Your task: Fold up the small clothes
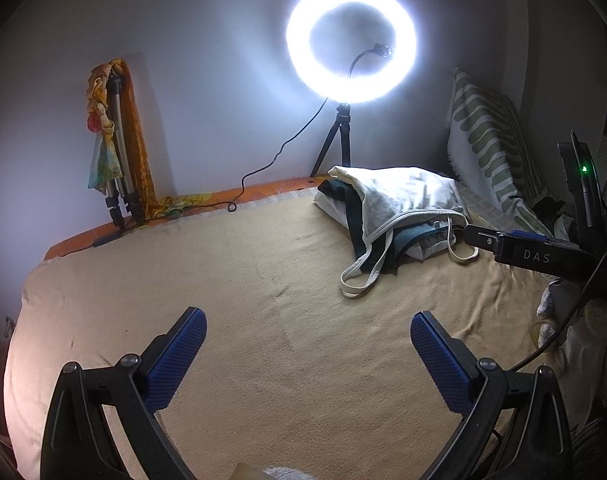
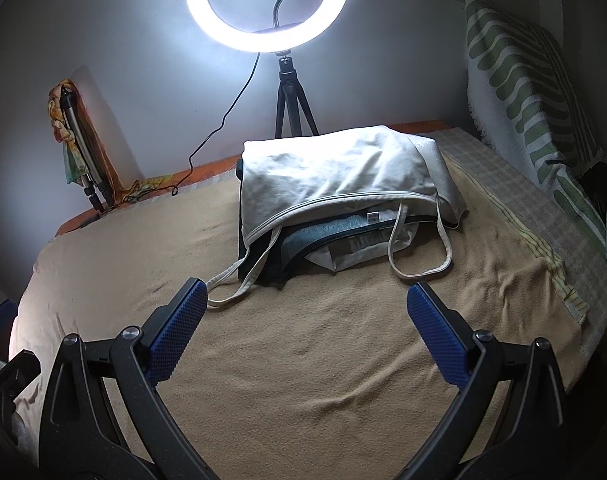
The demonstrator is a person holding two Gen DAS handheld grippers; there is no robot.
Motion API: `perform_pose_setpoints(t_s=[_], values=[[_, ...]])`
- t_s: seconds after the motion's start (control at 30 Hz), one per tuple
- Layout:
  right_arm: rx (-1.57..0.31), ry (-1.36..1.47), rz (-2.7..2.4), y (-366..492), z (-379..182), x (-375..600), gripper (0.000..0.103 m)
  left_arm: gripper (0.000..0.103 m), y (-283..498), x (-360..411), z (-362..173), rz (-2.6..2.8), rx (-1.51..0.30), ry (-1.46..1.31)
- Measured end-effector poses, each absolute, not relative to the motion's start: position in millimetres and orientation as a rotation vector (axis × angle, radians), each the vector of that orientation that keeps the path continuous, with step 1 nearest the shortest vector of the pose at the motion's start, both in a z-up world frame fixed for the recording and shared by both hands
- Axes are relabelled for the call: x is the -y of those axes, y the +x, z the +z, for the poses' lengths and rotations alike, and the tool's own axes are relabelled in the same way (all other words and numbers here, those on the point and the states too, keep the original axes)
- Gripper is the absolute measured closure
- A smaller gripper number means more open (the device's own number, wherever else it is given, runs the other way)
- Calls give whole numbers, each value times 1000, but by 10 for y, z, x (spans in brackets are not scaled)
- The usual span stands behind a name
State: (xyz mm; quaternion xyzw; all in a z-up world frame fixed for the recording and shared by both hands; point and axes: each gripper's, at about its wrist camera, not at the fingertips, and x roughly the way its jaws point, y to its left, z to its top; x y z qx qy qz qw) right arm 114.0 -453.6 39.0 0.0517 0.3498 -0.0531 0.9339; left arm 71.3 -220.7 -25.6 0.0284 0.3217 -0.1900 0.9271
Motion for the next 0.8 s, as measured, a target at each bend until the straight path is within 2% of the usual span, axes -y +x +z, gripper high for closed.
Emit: perform_pose_setpoints(t_s=[0.8], values=[[-728, 136, -92, 1154, 345, 4568, 1, 0, 714, 2237, -300, -387, -664, 91]])
